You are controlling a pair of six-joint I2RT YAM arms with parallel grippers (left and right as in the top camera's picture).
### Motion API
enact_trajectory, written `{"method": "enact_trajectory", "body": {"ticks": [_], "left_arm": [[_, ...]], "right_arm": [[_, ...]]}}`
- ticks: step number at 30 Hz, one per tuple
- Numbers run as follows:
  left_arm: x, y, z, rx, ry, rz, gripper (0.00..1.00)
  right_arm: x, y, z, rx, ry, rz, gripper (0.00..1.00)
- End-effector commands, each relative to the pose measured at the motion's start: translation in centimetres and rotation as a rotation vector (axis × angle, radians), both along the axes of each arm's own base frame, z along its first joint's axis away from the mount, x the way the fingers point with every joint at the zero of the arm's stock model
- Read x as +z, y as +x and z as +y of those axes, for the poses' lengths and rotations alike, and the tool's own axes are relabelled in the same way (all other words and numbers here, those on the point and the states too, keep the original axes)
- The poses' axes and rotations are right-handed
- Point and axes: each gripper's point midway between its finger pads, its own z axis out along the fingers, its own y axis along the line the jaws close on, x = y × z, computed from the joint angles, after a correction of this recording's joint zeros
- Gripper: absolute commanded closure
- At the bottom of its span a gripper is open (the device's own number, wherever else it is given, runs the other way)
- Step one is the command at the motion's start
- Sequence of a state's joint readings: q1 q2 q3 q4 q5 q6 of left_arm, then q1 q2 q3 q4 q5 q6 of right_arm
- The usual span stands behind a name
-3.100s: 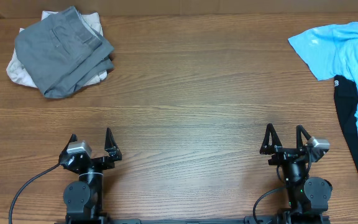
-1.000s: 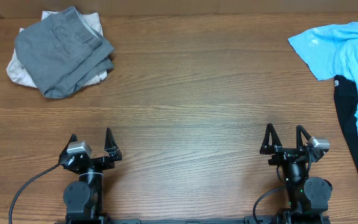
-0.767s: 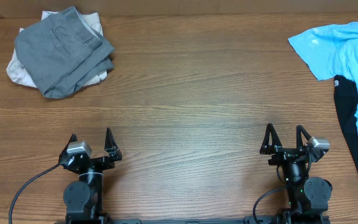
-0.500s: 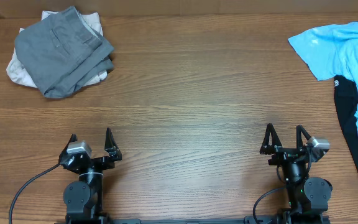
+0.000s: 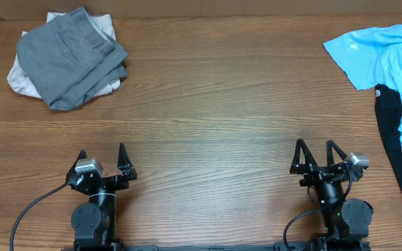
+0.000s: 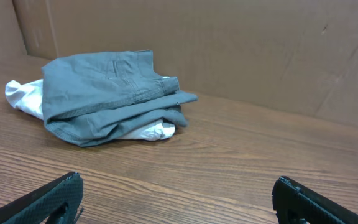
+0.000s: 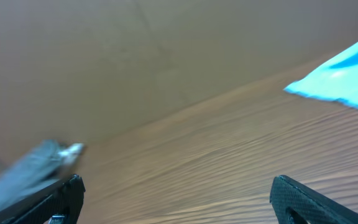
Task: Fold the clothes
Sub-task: 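Reach the right gripper to the light blue T-shirt and grasp it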
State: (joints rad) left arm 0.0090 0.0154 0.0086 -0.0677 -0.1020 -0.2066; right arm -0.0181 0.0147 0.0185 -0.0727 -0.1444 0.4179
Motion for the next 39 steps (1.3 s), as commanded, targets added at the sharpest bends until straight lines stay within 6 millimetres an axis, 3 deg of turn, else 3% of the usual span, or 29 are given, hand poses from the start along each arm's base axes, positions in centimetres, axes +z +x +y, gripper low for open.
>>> {"method": "enact_trajectory", "body": {"ticks": [1,9,22,24,31,39], "left_arm": [[0.1,0.0,0.2,0.007,0.02,-0.006,0.0],[0.1,0.0,0.2,0.007,0.02,-0.006,0.0],[0.1,0.0,0.2,0.007,0.02,-0.006,0.0],[0.1,0.0,0.2,0.007,0.02,-0.006,0.0],[0.1,0.0,0.2,0.007,0.02,-0.006,0.0],[0.1,0.0,0.2,0.007,0.02,-0.006,0.0]], "right_arm": [[0.1,-0.5,2.4,0.137,0.17,0.023,0.0],[0.3,-1.5,5.0,0.297,0.361,0.087,0.0],[0.8,-2.5,6.7,0.414,0.339,0.083,0.0],[1.9,-2.8,7.1,0.454,0.325,0.035,0.0],[9.4,-5.1,7.8,0.54,0.237,-0.243,0.0],[16.9,-7.4,6.9,0.454,0.056,-0.435,0.0]]}}
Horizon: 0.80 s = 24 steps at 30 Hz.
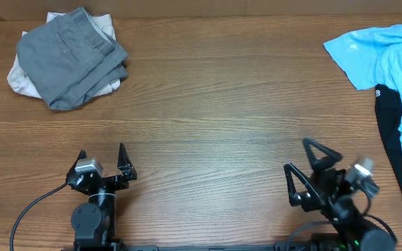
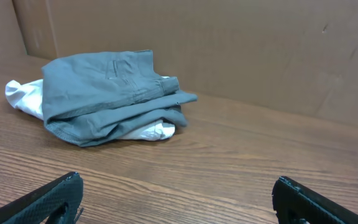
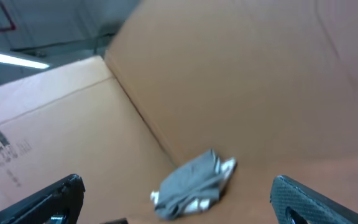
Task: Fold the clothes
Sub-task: 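Reach the right gripper to the light blue T-shirt and grasp it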
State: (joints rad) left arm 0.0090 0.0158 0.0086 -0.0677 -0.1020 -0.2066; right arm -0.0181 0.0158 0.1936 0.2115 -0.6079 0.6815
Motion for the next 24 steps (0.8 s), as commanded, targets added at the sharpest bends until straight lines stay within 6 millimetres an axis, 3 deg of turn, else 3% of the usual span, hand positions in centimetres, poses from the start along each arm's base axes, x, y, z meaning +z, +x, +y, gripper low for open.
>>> {"method": "enact_trajectory", "body": {"ticks": [1,4,8,13,19,24], "left_arm": [[0.1,0.0,0.2,0.007,0.02,-0.006,0.0],[0.1,0.0,0.2,0.007,0.02,-0.006,0.0],[0.1,0.0,0.2,0.007,0.02,-0.007,0.0],[0.1,0.0,0.2,0.007,0.02,-0.007,0.0],[0.1,0.0,0.2,0.007,0.02,-0.006,0.0],[0.1,0.0,0.2,0.007,0.02,-0.006,0.0]], "right_arm": [[3.8,-0.7,-1.0,-0.103,-0.051,-0.083,0.0],[4.8,0.8,-2.4,-0.218,-0.103,-0.016,0.0],[5.4,4.7,-5.7,-0.446,-0.21,0.136,0.0],[2.1,11.5,-11.7,-0.729,-0.293,0.553,0.0],[-1.6,19.9,-16.8,-0.789,-0.471,0.888,0.0],[-5.7,24.2,-20.3,-0.786,-0.501,1.127,0.0]]}}
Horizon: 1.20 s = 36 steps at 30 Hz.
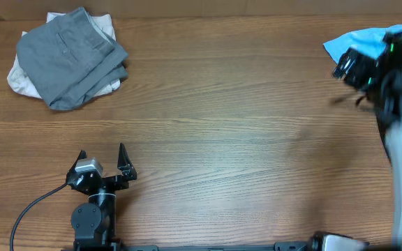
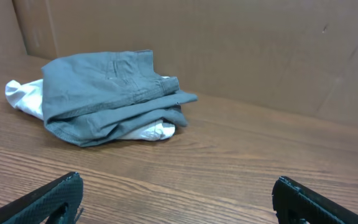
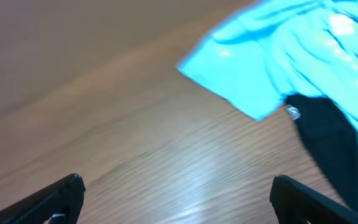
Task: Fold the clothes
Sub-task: 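Reach the right gripper to the light blue T-shirt and grasp it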
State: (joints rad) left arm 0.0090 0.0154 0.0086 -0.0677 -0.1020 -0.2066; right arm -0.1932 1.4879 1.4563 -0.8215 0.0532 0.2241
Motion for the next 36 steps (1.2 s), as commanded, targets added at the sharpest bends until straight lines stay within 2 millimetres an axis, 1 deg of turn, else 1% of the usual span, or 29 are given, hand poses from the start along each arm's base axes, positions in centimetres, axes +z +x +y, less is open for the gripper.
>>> {"method": "enact_trajectory", "body": {"ticks": [1,3,6,10,14,15,19,22,24,30,36], "left_arm": [[0.1,0.0,0.2,0.007,0.02,-0.006,0.0],[0.1,0.0,0.2,0.007,0.02,-0.006,0.0],[0.1,0.0,0.2,0.007,0.02,-0.006,0.0],[0.1,0.0,0.2,0.007,0.02,-0.006,0.0],[0.1,0.0,0.2,0.007,0.02,-0.006,0.0],[0.1,0.0,0.2,0.007,0.02,-0.006,0.0],[0.1,0.0,0.2,0.007,0.02,-0.006,0.0],[0.1,0.0,0.2,0.007,0.02,-0.006,0.0],[0.1,0.0,0.2,0.007,0.02,-0.006,0.0],[0.1,0.0,0.2,0.007,0.02,-0.006,0.0],[0.1,0.0,0.2,0.007,0.02,-0.006,0.0]], "right_arm": [[-0.6,2.0,-2.4,-0.035,-0.035,0.051,0.0],[-2.6,3.0,-3.0,-0.033,-0.037,0.085,0.0],[-5.1,5.0,-3.5,0.057,-0.111,0.124,0.0],[-7.6,7.0,-4.2,0.149,-0.202,0.152,0.0],[-10.5,8.9,-6.6,0.1,-0.263,0.167,0.0],[-11.7,9.3,-7.2,0.093,-0.259,0.174,0.0],[-16.2,9.7,-9.2,0.067,-0.237,0.226,0.0],[-18.9,9.5,-10.6,0.048,-0.222,0.258,0.0],[-20.2,9.6,-11.0,0.054,-0.191,0.258,0.0],[-22.5,10.2,-11.2,0.071,-0.146,0.244,0.0],[-24.6,10.4,-11.1,0.075,-0.125,0.256,0.0]]}}
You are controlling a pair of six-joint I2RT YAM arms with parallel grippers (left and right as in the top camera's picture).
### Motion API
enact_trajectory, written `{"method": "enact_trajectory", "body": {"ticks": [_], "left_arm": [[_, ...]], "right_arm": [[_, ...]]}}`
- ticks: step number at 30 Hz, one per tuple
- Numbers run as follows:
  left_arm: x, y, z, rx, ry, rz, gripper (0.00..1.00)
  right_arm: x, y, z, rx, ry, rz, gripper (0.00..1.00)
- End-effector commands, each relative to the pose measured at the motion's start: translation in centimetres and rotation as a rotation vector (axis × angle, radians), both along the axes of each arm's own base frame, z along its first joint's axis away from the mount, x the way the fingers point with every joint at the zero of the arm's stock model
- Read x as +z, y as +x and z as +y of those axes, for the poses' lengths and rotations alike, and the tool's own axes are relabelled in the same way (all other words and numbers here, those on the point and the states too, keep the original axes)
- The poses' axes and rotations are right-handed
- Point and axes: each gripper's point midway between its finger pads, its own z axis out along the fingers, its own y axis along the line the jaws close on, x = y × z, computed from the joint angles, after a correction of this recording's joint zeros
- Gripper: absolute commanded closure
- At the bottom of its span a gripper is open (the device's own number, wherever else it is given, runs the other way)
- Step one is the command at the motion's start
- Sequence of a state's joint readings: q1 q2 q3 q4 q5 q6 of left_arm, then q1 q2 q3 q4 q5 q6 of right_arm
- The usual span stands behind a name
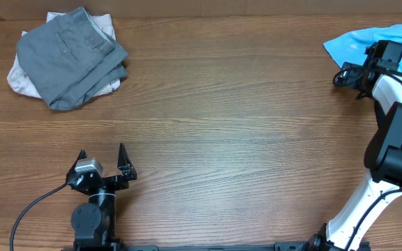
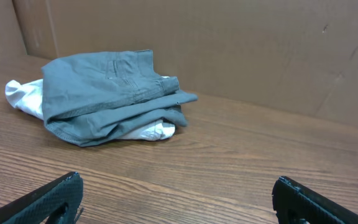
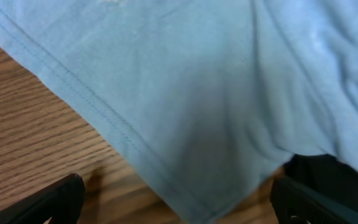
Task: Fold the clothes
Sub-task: 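Reach the right gripper to the light blue T-shirt and grasp it, then drag the blue T-shirt with the right gripper toward table center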
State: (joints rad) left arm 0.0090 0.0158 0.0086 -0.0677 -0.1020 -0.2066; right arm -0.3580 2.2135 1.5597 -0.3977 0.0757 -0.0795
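A crumpled light blue shirt (image 1: 368,38) lies at the table's far right; in the right wrist view the shirt (image 3: 216,93) fills most of the frame. A black garment (image 3: 331,177) shows under its lower edge. My right gripper (image 1: 346,78) is open, reaching to the shirt's left corner, and its fingertips (image 3: 51,202) straddle that corner just above the cloth. A folded grey pair of trousers (image 1: 68,56) rests on a white garment at the far left, also seen as the trousers (image 2: 104,93) in the left wrist view. My left gripper (image 1: 103,162) sits open at the near edge, nothing between its fingers.
Bare wooden table top (image 1: 222,118) stretches between the two piles. A cardboard wall (image 2: 229,43) stands behind the table. The right arm (image 1: 389,146) runs along the right edge over the black garment.
The right gripper has come down close onto the blue shirt's left corner, still open; the shirt now fills its wrist view. The left arm and the grey pile are unchanged.
Both grippers first rested open at the table's near edge. Then the right arm was raised and turned there, its camera facing the far left pile. Later it was out at the far right by the blue shirt, and now sits low over the shirt's corner.
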Motion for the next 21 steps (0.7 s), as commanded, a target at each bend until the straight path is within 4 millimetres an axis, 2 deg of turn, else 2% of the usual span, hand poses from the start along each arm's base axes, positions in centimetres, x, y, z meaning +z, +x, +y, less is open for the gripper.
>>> {"method": "enact_trajectory", "body": {"ticks": [1,5,8,13,16,21], "left_arm": [[0.1,0.0,0.2,0.007,0.02,-0.006,0.0],[0.1,0.0,0.2,0.007,0.02,-0.006,0.0],[0.1,0.0,0.2,0.007,0.02,-0.006,0.0],[0.1,0.0,0.2,0.007,0.02,-0.007,0.0],[0.1,0.0,0.2,0.007,0.02,-0.006,0.0],[0.1,0.0,0.2,0.007,0.02,-0.007,0.0]], "right_arm": [[-1.5,0.7,0.4,0.015,0.024,0.001,0.0],[-2.6,0.6,0.5,0.019,0.037,0.014,0.04],[-3.5,0.5,0.6,0.019,0.042,0.028,0.12],[-3.5,0.7,0.9,0.029,0.06,0.018,0.28],[-3.5,0.7,0.9,-0.019,0.086,0.006,0.43],[-3.4,0.7,0.9,-0.098,0.13,-0.014,0.78]]}}
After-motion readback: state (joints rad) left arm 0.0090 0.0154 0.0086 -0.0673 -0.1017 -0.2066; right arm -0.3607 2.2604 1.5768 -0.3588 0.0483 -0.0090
